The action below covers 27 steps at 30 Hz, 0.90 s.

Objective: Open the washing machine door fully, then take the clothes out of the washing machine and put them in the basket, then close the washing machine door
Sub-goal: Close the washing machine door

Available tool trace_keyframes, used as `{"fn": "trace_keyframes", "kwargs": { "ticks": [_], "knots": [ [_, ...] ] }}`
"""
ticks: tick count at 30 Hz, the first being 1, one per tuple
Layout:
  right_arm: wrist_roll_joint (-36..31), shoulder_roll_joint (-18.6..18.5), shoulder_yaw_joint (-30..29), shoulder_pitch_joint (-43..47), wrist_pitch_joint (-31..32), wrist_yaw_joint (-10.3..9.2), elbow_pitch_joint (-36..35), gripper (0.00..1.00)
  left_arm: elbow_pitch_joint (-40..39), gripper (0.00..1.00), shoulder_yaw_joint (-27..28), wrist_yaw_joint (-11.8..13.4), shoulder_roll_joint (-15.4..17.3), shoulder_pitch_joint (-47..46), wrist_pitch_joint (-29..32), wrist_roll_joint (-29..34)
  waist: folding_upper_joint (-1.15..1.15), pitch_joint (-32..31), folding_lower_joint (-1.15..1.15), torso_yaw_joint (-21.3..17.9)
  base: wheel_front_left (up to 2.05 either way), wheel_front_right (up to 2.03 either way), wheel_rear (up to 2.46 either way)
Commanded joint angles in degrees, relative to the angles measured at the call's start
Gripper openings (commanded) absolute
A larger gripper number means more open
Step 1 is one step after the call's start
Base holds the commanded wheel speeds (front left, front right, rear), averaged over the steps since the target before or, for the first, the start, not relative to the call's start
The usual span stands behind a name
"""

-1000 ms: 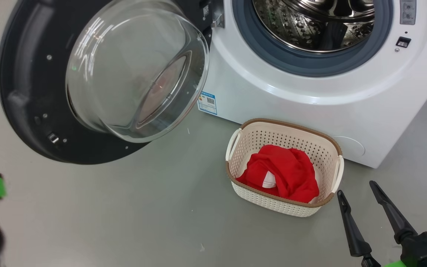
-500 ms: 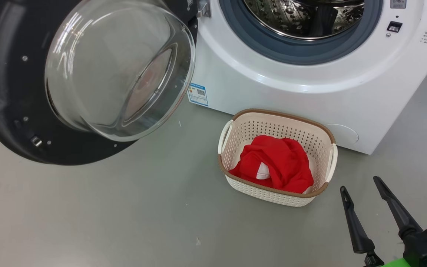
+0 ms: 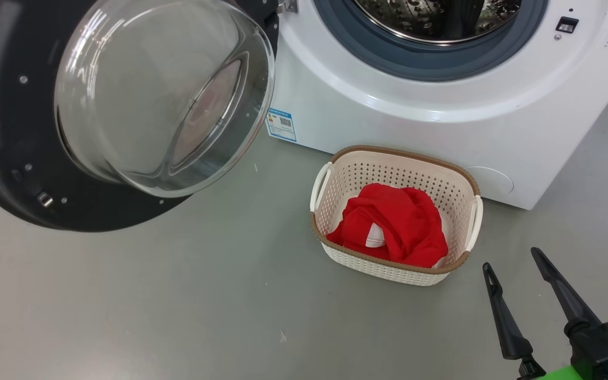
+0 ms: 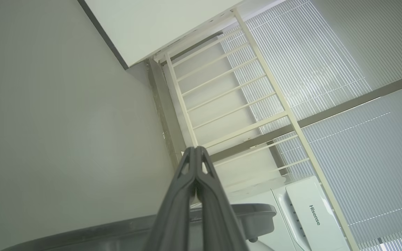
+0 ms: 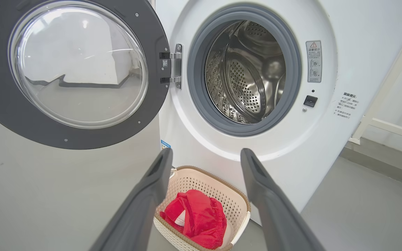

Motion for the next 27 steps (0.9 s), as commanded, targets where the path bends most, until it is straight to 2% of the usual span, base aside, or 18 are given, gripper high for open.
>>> {"fn": "trace_keyframes", "kwargs": {
  "ticks": [1, 7, 14, 27],
  "knots": [
    [-0.14, -0.84, 1.89, -0.10, 0.22, 0.35, -1.86, 1.00, 0.75, 0.00, 1.03, 0.39, 4.40, -2.15, 1.30, -0.56, 0.00, 0.10, 0.00, -0.29, 0.00, 0.00, 0.00],
    [-0.69, -0.94, 2.83, -0.10, 0.76, 0.35, -2.21, 1.00, 7.99, 0.00, 0.40, 1.04, 6.58, -4.58, 2.32, 0.01, 0.00, 0.62, 0.00, -2.06, 0.00, 0.00, 0.00],
    [-0.74, -1.30, 3.21, -0.53, 1.49, 0.35, -3.22, 1.00, 13.39, 0.00, -1.08, 0.19, 7.86, -6.36, 8.83, -0.98, 0.00, 1.89, 0.00, -4.52, 0.00, 0.00, 0.00],
    [0.07, -1.38, 3.20, -0.68, 0.95, 0.35, -2.86, 1.00, 16.68, 0.00, -1.98, -0.51, 9.47, -6.85, 7.67, 0.46, 0.00, 2.36, 0.00, -6.63, 0.00, 0.00, 0.00]
  ]
}}
